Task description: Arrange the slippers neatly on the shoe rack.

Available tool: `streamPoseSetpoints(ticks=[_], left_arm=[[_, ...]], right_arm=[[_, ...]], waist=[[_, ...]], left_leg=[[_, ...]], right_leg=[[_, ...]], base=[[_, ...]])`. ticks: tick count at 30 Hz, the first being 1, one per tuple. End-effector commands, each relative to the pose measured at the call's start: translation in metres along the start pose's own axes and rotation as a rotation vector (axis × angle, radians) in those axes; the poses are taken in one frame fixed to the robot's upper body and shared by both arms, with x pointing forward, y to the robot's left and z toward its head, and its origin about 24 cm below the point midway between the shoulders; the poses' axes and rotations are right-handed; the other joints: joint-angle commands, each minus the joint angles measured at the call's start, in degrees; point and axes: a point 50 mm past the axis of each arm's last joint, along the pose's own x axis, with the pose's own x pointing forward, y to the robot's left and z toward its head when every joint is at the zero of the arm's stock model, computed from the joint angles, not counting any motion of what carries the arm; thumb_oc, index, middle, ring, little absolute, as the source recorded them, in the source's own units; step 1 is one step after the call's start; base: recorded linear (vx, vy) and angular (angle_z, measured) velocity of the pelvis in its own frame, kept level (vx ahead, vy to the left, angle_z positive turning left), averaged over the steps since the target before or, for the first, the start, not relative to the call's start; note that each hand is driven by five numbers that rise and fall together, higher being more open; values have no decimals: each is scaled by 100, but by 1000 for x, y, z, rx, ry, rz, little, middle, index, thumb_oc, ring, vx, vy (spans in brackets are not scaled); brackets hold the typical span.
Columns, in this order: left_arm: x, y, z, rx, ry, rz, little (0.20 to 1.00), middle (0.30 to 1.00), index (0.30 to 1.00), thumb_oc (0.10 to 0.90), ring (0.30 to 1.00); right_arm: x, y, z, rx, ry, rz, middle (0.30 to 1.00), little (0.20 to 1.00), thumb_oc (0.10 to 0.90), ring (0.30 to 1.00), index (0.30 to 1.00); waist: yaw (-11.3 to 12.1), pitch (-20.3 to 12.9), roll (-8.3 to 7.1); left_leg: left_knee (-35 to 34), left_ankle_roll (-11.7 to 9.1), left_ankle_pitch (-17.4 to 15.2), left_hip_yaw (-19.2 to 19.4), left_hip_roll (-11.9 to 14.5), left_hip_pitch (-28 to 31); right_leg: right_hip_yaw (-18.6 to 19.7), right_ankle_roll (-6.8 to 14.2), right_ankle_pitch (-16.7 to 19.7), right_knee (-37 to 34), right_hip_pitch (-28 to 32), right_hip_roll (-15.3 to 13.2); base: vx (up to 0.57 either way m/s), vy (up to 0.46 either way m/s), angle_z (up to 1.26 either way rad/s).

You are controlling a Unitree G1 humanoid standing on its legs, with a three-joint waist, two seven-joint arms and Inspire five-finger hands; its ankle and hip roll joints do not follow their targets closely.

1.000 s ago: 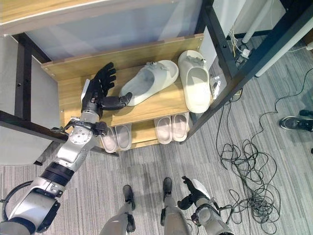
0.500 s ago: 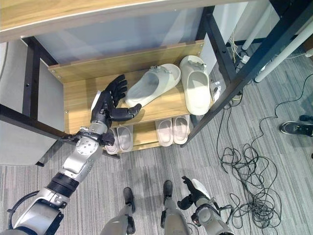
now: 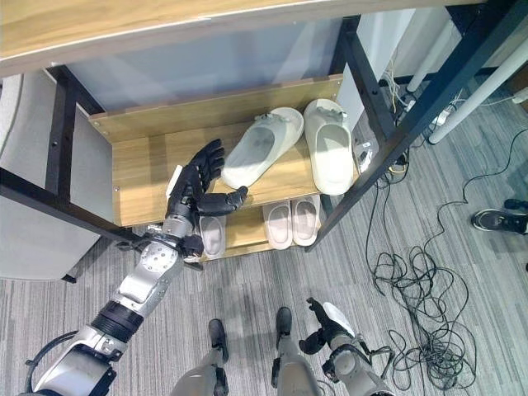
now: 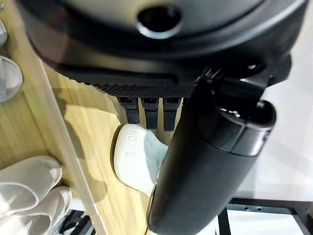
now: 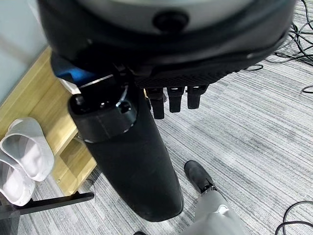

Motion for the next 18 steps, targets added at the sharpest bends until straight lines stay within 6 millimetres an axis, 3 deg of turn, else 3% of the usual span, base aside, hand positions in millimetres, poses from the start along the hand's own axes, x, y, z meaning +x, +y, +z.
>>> streamPoseSetpoints(ticks=[1,8,11,18], left_arm=[[8,-33,34,-59,-176,-136,900,900,900,800,900],[0,-57,31,-128,-159,-226,900,900,900,800,900],[-5,-86,30,-172,-137,-328,900,900,900,800,900],[-5,-123,39,-242,-127,-424,900,900,900,800,900]], right_arm=[[-3,1,4,3,-38,-32,900,900,800,900,900],[-2,1,7,2,-47,-33,900,900,800,900,900],[1,3,10,3,-49,-29,900,900,800,900,900],[3,3,17,-7,-72,-35,900,900,800,900,900]], waist=[[69,-315,-174],[71,-303,-173],[51,-287,-175],[-22,-259,-187]], left_leg=[[-41,-386,-295,-90,236,69],[-41,-379,-302,-92,243,90],[-41,-379,-308,-102,241,97],[-41,-376,-330,-95,238,120]], right_leg=[[99,542,-639,-10,-74,-248],[98,539,-640,-10,-58,-245],[93,538,-649,-10,-37,-251],[111,538,-653,-4,-37,-247]], base=[[0,0,0],[0,0,0],[0,0,0],[-3,-5,-1]])
